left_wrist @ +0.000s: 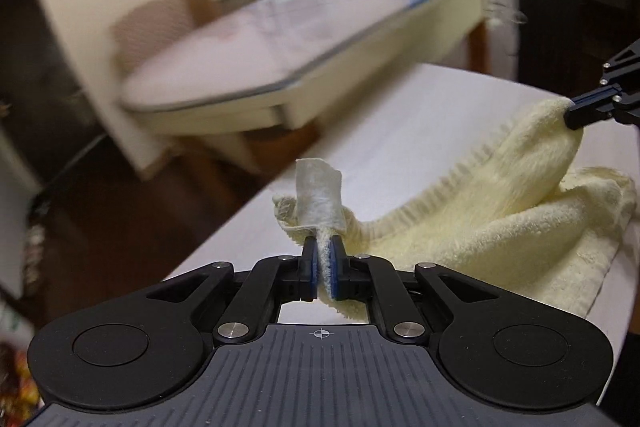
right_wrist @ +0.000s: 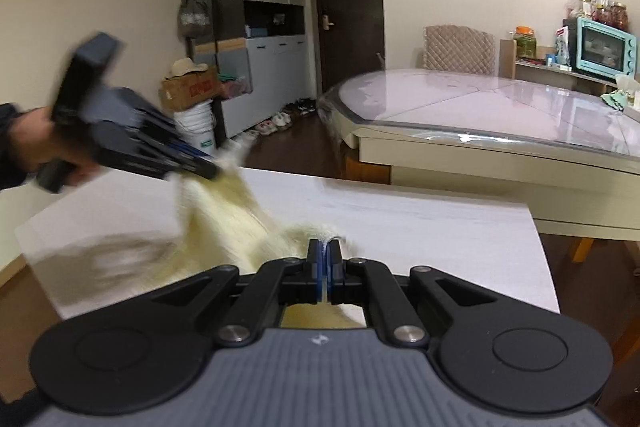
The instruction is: Fold towel
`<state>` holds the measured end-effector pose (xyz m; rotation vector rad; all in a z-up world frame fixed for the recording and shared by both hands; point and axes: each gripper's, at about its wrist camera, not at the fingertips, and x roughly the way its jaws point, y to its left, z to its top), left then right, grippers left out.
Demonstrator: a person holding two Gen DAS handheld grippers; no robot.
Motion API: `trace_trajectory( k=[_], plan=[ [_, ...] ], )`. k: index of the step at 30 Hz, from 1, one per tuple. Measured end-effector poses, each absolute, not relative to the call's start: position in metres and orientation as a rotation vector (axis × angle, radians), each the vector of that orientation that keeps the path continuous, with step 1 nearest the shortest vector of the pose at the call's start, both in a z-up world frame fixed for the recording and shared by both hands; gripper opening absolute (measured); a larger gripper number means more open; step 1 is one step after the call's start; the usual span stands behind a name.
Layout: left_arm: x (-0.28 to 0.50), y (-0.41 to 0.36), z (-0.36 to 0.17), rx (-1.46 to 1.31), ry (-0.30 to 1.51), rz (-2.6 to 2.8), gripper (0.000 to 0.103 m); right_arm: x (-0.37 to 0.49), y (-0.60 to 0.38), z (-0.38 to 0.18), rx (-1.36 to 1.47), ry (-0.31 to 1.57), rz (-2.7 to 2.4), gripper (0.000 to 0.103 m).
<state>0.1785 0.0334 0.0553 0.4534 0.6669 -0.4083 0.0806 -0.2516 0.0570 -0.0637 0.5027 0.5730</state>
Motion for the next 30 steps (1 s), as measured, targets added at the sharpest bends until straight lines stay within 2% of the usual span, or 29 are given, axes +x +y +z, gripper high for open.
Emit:
trace_trajectory(
  k=[3,6,12,14,16,21,23,28,30],
  plan=[
    [0.177,0.045,0.046,0.409,0.694,-0.378,0.006,0.099,-0.244,0.044,-0.076,0.576,0.584,0.004],
    [0.181,0.05,0.032,0.404,0.688,-0.363,0.006,0.117,-0.237,0.029,-0.095,0.661,0.594,0.011],
    [0.204,0.052,0.024,0.384,0.628,-0.352,0.006,0.135,-0.236,0.03,-0.105,0.663,0.566,0.025],
    [0.209,0.05,0.021,0.4,0.614,-0.34,0.006,0.142,-0.235,0.034,-0.096,0.66,0.57,0.04],
    [0.213,0.051,0.018,0.404,0.615,-0.332,0.008,0.149,-0.232,0.035,-0.11,0.659,0.578,0.046],
    [0.21,0.059,0.016,0.382,0.66,-0.334,0.016,0.158,-0.207,0.024,-0.257,0.7,0.63,0.047],
    [0.202,0.063,0.02,0.373,0.653,-0.339,0.034,0.154,-0.202,0.023,-0.299,0.696,0.642,0.047],
    [0.175,0.069,0.04,0.341,0.602,-0.367,0.041,0.146,-0.193,0.024,-0.368,0.695,0.661,0.049],
    [0.162,0.066,0.044,0.329,0.609,-0.419,0.041,0.142,-0.19,0.023,-0.392,0.721,0.68,0.055]
  ],
)
